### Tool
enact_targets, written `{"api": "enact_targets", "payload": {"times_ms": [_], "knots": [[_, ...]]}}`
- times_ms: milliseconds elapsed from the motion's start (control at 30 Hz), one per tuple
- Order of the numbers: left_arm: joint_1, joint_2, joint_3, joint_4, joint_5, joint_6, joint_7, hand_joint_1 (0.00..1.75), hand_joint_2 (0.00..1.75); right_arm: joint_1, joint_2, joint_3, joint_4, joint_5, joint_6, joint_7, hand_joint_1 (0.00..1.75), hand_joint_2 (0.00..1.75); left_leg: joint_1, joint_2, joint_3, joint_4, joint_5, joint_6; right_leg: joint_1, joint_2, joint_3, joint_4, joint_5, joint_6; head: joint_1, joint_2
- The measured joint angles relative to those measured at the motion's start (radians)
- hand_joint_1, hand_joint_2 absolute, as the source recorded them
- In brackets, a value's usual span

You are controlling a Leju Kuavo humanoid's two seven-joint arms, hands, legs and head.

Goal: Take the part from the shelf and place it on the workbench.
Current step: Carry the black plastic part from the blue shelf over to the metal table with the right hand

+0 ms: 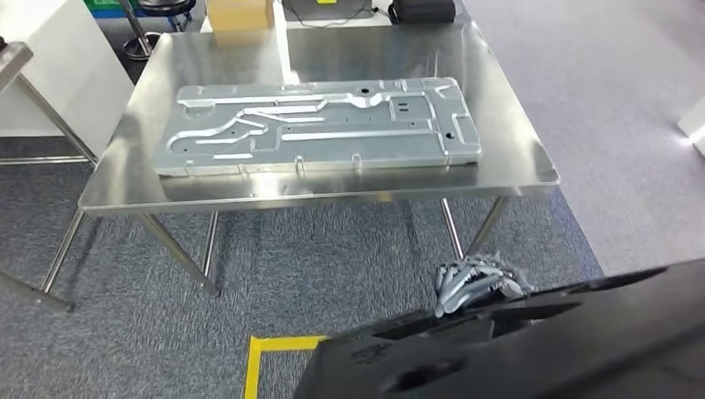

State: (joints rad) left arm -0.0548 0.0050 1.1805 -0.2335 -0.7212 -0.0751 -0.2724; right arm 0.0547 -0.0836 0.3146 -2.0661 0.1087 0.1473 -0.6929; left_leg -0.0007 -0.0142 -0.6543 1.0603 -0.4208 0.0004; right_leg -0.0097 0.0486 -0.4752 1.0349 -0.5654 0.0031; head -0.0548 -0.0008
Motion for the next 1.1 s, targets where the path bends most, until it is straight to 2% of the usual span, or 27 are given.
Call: {"api": "enact_targets", "payload": {"times_ms": [67, 100, 167, 233, 267, 300, 333, 367, 400, 433, 467, 500, 567, 600, 633, 667, 700, 767, 800, 833, 867, 933, 967, 1000, 1100], "knots": [[-0.006, 0.001, 0.002, 0.0, 0.0, 0.0, -0.001, 0.0, 0.0, 0.0, 0.001, 0.0, -0.011, -0.003, 0.002, 0.0, 1.73, 1.75, 0.0, 0.004, 0.023, -0.01, -0.01, 0.016, -0.003, -0.004, 0.001, 0.023, 0.004, 0.011, 0.0, 0.0], [-0.009, 0.001, 0.004, -0.001, 0.001, 0.0, -0.001, 0.0, 0.0, -0.001, 0.001, 0.0, -0.015, -0.005, 0.002, 0.0, 1.73, 1.75, 0.001, 0.006, 0.039, -0.016, -0.017, 0.023, -0.002, -0.013, -0.012, 0.055, 0.007, 0.015, 0.001, 0.0], [-0.01, 0.001, 0.007, -0.001, 0.002, 0.0, -0.002, 0.0, 0.0, -0.002, 0.001, -0.001, -0.019, -0.007, 0.003, 0.0, 1.73, 1.75, 0.003, 0.009, 0.067, -0.025, -0.032, 0.032, -0.003, -0.031, -0.074, 0.159, -0.01, 0.023, 0.003, 0.0], [-0.009, 0.002, 0.01, -0.001, 0.002, 0.0, -0.002, 0.0, 0.0, -0.001, 0.001, -0.001, -0.022, -0.006, 0.002, 0.0, 1.73, 1.75, 0.003, 0.011, 0.09, -0.027, -0.052, 0.035, -0.004, -0.037, -0.162, 0.254, -0.06, 0.029, 0.003, 0.0], [-0.009, 0.002, 0.012, -0.001, 0.002, 0.0, -0.002, 0.0, 0.0, 0.0, 0.001, -0.001, -0.024, -0.004, 0.001, 0.0, 1.73, 1.75, 0.002, 0.011, 0.104, -0.027, -0.064, 0.034, -0.004, -0.038, -0.195, 0.273, -0.08, 0.03, 0.003, 0.0], [-0.008, 0.002, 0.013, -0.001, 0.002, 0.0, -0.003, 0.0, 0.0, 0.0, 0.001, -0.001, -0.026, -0.002, 0.0, 0.0, 1.73, 1.75, 0.002, 0.01, 0.12, -0.028, -0.077, 0.033, -0.003, -0.038, -0.215, 0.263, -0.083, 0.028, 0.003, 0.0], [-0.008, 0.001, 0.014, -0.001, 0.002, 0.0, -0.003, 0.0, 0.0, 0.001, 0.001, -0.001, -0.028, 0.001, 0.0, 0.0, 1.73, 1.75, 0.002, 0.01, 0.138, -0.028, -0.091, 0.032, -0.002, -0.039, -0.221, 0.227, -0.061, 0.025, 0.003, 0.0], [-0.007, 0.001, 0.014, -0.001, 0.002, 0.0, -0.003, 0.0, 0.0, 0.001, 0.001, -0.001, -0.03, 0.002, 0.0, 0.0, 1.73, 1.75, 0.002, 0.01, 0.155, -0.028, -0.105, 0.031, 0.002, -0.04, -0.219, 0.172, -0.013, 0.019, 0.003, 0.0], [-0.007, 0.0, 0.014, -0.001, 0.002, 0.0, -0.003, 0.0, 0.0, 0.002, 0.001, -0.001, -0.032, 0.004, -0.001, 0.0, 1.73, 1.75, 0.002, 0.01, 0.172, -0.028, -0.119, 0.029, 0.007, -0.043, -0.215, 0.114, 0.053, 0.01, 0.003, 0.0], [-0.006, -0.002, 0.015, -0.001, 0.002, 0.0, -0.003, 0.0, 0.0, 0.003, 0.001, -0.001, -0.034, 0.005, -0.003, 0.0, 1.73, 1.75, 0.001, 0.009, 0.183, -0.03, -0.131, 0.025, 0.013, -0.045, -0.21, 0.07, 0.103, 0.002, 0.002, 0.0], [-0.006, -0.003, 0.015, -0.001, 0.002, 0.0, -0.004, 0.0, 0.0, 0.005, 0.001, -0.001, -0.037, 0.006, -0.005, 0.0, 1.73, 1.75, 0.0, 0.009, 0.192, -0.035, -0.142, 0.019, 0.018, -0.047, -0.206, 0.042, 0.14, -0.005, 0.002, 0.0], [-0.006, -0.004, 0.016, -0.001, 0.001, 0.0, -0.005, 0.0, 0.0, 0.006, 0.001, -0.001, -0.041, 0.007, -0.009, 0.001, 1.73, 1.75, 0.0, 0.008, 0.201, -0.036, -0.145, 0.014, 0.02, -0.046, -0.202, 0.028, 0.153, -0.011, 0.001, 0.0], [-0.008, -0.003, 0.016, -0.002, 0.0, 0.0, -0.007, 0.0, 0.0, 0.008, 0.001, -0.001, -0.054, 0.007, -0.016, 0.001, 1.73, 1.75, -0.001, 0.009, 0.212, -0.029, -0.138, 0.002, 0.016, -0.041, -0.177, 0.011, 0.145, -0.021, 0.0, 0.0], [-0.009, -0.003, 0.016, -0.002, 0.0, 0.0, -0.007, 0.0, 0.0, 0.009, 0.001, -0.002, -0.06, 0.006, -0.018, 0.0, 1.73, 1.75, -0.001, 0.009, 0.205, 0.0, -0.128, -0.001, 0.013, -0.039, -0.159, -0.002, 0.141, -0.025, -0.001, 0.0], [-0.01, -0.002, 0.016, -0.003, -0.001, 0.0, -0.008, 0.0, 0.0, 0.009, 0.001, -0.002, -0.065, 0.006, -0.021, 0.0, 1.73, 1.75, 0.0, 0.009, 0.184, 0.043, -0.122, -0.005, 0.011, -0.039, -0.141, -0.011, 0.135, -0.03, -0.002, 0.0], [-0.012, -0.002, 0.018, -0.003, -0.001, 0.0, -0.009, 0.0, 0.0, 0.009, 0.001, -0.002, -0.07, 0.006, -0.023, 0.0, 1.73, 1.75, 0.002, 0.009, 0.148, 0.1, -0.126, -0.008, 0.009, -0.039, -0.125, -0.018, 0.127, -0.033, -0.002, 0.0], [-0.012, -0.002, 0.019, -0.003, -0.001, 0.0, -0.011, 0.0, 0.0, 0.008, 0.001, -0.002, -0.074, 0.007, -0.028, 0.0, 1.73, 1.75, 0.004, 0.009, 0.106, 0.159, -0.144, -0.011, 0.008, -0.038, -0.11, -0.022, 0.117, -0.036, -0.003, 0.0], [-0.009, -0.001, 0.024, -0.003, -0.001, 0.0, -0.014, 0.0, 0.0, 0.008, 0.001, -0.001, -0.087, 0.011, -0.045, 0.0, 1.73, 1.75, 0.007, 0.009, 0.031, 0.228, -0.213, -0.019, 0.006, -0.035, -0.08, -0.024, 0.094, -0.036, -0.003, 0.0], [-0.007, -0.001, 0.027, -0.003, -0.001, -0.001, -0.015, 0.0, 0.0, 0.008, 0.001, -0.001, -0.094, 0.017, -0.057, 0.0, 1.73, 1.75, 0.008, 0.009, 0.009, 0.228, -0.241, -0.022, 0.005, -0.033, -0.063, -0.023, 0.081, -0.034, -0.003, 0.0], [-0.005, -0.001, 0.029, -0.003, -0.001, -0.001, -0.018, 0.0, 0.0, 0.009, 0.001, 0.0, -0.103, 0.025, -0.075, 0.0, 1.73, 1.75, 0.01, 0.009, -0.002, 0.202, -0.243, -0.024, 0.004, -0.031, -0.043, -0.023, 0.067, -0.032, -0.003, 0.0], [-0.005, -0.001, 0.031, -0.003, -0.001, -0.002, -0.022, 0.0, 0.0, 0.01, 0.0, 0.002, -0.113, 0.036, -0.097, 0.0, 1.73, 1.75, 0.012, 0.009, -0.005, 0.155, -0.208, -0.025, 0.004, -0.029, -0.023, -0.022, 0.052, -0.029, -0.003, 0.0], [-0.003, -0.001, 0.036, -0.003, 0.001, -0.004, -0.03, 0.0, 0.0, 0.012, -0.009, 0.014, -0.136, 0.064, -0.156, 0.0, 1.73, 1.75, 0.015, 0.01, -0.008, 0.048, -0.071, -0.023, 0.005, -0.027, 0.007, -0.017, 0.022, -0.02, -0.003, 0.0], [-0.001, 0.0, 0.038, -0.003, 0.001, -0.005, -0.032, 0.0, 0.0, 0.014, -0.015, 0.022, -0.148, 0.076, -0.183, 0.0, 1.73, 1.75, 0.014, 0.01, -0.01, 0.016, -0.015, -0.018, 0.006, -0.025, 0.014, -0.012, 0.007, -0.014, -0.002, 0.0], [0.0, 0.0, 0.04, -0.003, 0.002, -0.005, -0.034, 0.0, 0.0, 0.015, -0.022, 0.029, -0.158, 0.086, -0.203, 0.001, 1.73, 1.75, 0.011, 0.01, -0.012, 0.004, 0.014, -0.012, 0.005, -0.023, 0.016, -0.009, -0.004, -0.007, -0.002, 0.0], [-0.006, 0.0, 0.041, -0.003, 0.002, -0.005, -0.037, 0.0, 0.0, 0.017, -0.038, 0.044, -0.186, 0.097, -0.224, 0.002, 1.73, 1.75, 0.006, 0.011, -0.005, 0.0, 0.012, 0.009, 0.0, -0.025, 0.02, -0.005, -0.027, 0.011, 0.0, 0.0]]}}
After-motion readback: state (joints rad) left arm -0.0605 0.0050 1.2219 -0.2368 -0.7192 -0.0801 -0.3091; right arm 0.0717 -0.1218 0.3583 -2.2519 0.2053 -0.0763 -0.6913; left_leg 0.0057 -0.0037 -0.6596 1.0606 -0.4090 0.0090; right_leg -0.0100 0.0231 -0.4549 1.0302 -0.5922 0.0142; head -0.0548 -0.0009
